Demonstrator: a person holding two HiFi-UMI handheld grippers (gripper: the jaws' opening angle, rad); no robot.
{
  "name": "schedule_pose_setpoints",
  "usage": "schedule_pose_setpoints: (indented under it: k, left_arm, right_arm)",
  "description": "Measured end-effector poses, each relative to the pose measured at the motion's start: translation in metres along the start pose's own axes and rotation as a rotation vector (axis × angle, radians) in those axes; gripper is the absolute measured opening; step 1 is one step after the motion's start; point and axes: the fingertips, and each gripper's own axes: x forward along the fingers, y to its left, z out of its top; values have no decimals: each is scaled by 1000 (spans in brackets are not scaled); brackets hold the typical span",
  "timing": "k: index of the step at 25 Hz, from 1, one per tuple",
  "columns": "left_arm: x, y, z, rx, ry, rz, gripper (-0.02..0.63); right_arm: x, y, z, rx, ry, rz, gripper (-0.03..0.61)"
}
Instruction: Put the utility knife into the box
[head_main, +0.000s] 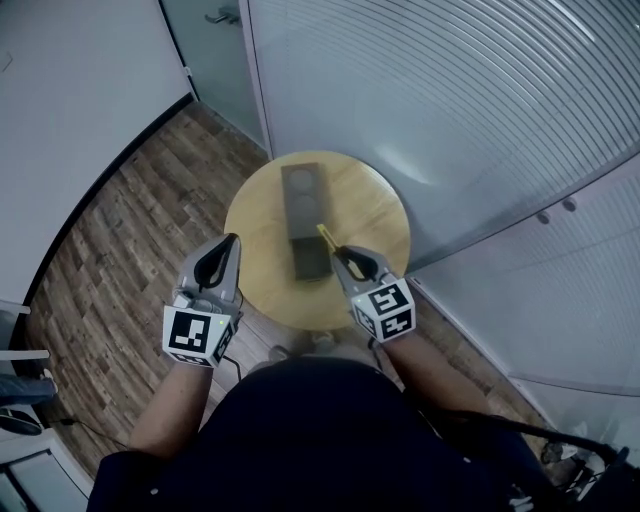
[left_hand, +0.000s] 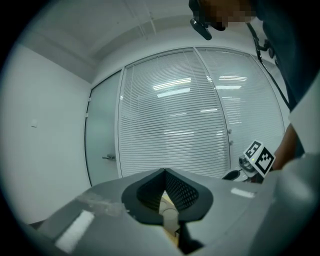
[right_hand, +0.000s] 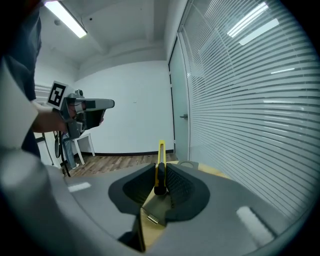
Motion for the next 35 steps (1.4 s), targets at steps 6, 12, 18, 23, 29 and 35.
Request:
schedule_pose_setpoints:
  k: [6,12,18,23,29,35]
  left_arm:
    - [4,17,-14,-40,18,35,3]
    - [11,27,-42,-77,53,57,3]
    - [29,29,-72,-104,83,65,3]
    - [41,34,-93,-107,120,59,3]
    - [56,33,-118,-127,167,59,3]
    - [69,36,-142,-106,215,71,3]
  right_arm:
    - [14,2,6,-49,-7,-10,74]
    - [34,-1,-10,-87,29,-9,74]
    - [54,-12,-32,-64,58,-6,74]
    - [68,-16,-50,-30,94,3,74]
    - [80,-15,-66,-24,134,19,74]
    - [96,-16,-93,21,152,23,74]
